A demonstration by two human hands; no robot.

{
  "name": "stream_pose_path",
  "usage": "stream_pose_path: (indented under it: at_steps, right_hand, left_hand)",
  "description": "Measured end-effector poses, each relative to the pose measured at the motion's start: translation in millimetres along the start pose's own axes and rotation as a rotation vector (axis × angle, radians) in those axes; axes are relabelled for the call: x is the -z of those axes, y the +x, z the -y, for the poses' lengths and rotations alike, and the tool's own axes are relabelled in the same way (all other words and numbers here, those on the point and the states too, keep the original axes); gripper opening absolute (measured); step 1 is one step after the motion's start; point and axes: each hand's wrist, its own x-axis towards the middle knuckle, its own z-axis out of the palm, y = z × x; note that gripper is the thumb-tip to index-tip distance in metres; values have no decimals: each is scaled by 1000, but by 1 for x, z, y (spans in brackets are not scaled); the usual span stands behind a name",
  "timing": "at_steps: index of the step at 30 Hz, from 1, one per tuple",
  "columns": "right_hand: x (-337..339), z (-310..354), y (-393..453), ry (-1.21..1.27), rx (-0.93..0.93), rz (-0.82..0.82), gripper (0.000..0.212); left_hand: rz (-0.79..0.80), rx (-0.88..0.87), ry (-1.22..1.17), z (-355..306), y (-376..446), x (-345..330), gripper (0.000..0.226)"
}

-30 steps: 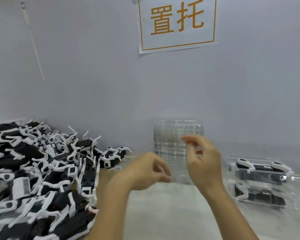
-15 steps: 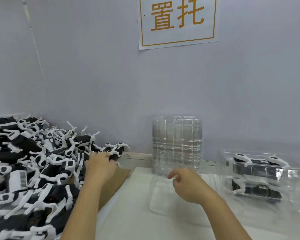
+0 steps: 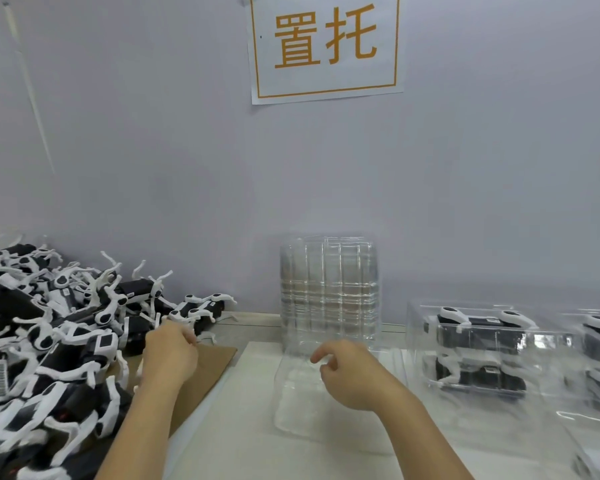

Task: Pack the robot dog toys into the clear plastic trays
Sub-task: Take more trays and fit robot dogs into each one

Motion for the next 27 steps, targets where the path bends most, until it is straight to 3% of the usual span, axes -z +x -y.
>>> stream_pose_path:
  at_steps: [4,9,14,16,19,21,23,25,27]
  right_hand:
    - [0,0,0,-2,-4,6,36]
    - [-2,0,1,-11,-5,-8,35]
    - [0,6,1,33,101,-250,32]
    - [0,11,1,66,215,-334,44]
    - [-5,25,0,230,395,-338,84]
    - [-12,35,-1,345,486,-357,99]
    - [-18,44,0,537,533,-447,94]
    - [-18,49,1,708,537,-593,75]
    - [-12,48,3,718,521,-766,56]
  left_hand:
    - [-136,-105,-163,-14,1,8,19]
    - [-190,-207,-348,-38,-4,25,22]
    - [-184,-414,-491,-76,-17,47,28]
    - [-160,-473,-591,-90,-26,56,30]
    - [-129,-514,-784,-109,-39,61,31]
    - [-89,-513,-923,-120,-47,59,31]
    - [-41,-477,-1049,-129,-54,53,31]
    - [-7,-409,-1166,-135,-60,43,31]
    - [27,-325,-1259,-141,-65,33,32]
